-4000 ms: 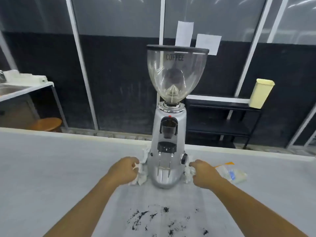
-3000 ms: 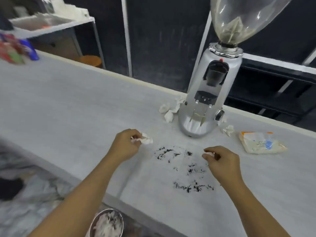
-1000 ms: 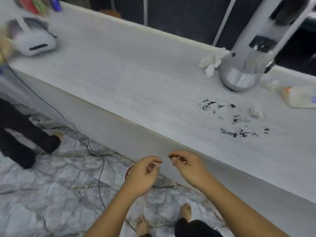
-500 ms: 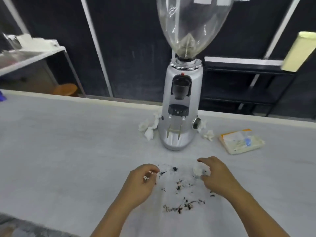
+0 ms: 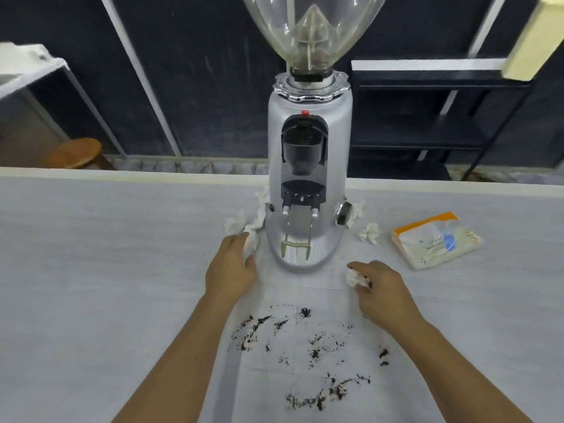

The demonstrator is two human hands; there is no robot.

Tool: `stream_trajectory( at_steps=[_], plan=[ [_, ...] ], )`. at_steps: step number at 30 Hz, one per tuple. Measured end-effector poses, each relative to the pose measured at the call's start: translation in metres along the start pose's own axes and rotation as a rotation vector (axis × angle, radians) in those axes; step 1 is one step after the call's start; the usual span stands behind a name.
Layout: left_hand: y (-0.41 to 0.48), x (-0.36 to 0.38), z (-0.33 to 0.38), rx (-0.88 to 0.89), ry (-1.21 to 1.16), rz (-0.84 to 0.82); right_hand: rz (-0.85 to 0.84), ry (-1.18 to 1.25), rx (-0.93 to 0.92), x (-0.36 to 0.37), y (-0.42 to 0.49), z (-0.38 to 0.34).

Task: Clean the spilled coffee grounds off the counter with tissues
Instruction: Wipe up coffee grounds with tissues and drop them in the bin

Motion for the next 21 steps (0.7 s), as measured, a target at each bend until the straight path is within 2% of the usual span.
stream_trajectory(
  at_steps=[3,8,15,21],
  plan=[
    [0.02,0.007,-0.001,0.021,0.092,0.011,0.083,-0.085,-0.056,0.003,0.01,-0.007],
    [0.036,0.013,-0.001,0.023,0.165,0.023,0.079,-0.254,-0.106,0.016,0.016,-0.011],
    [0.02,0.006,-0.007,0.116,0.01,0.06,0.034,-0.319,-0.092,0.029,0.017,-0.003],
    [-0.028,-0.01,-0.023,-0.014,-0.167,0.113,0.018,-0.23,-0.083,0.02,0.018,-0.002]
  ],
)
Point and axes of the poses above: each hand's wrist, its own y-axis towards the middle knuckle, its own x-axis out of the palm, z = x × y, the point moved 8 cm from there along y, towards the middle knuckle
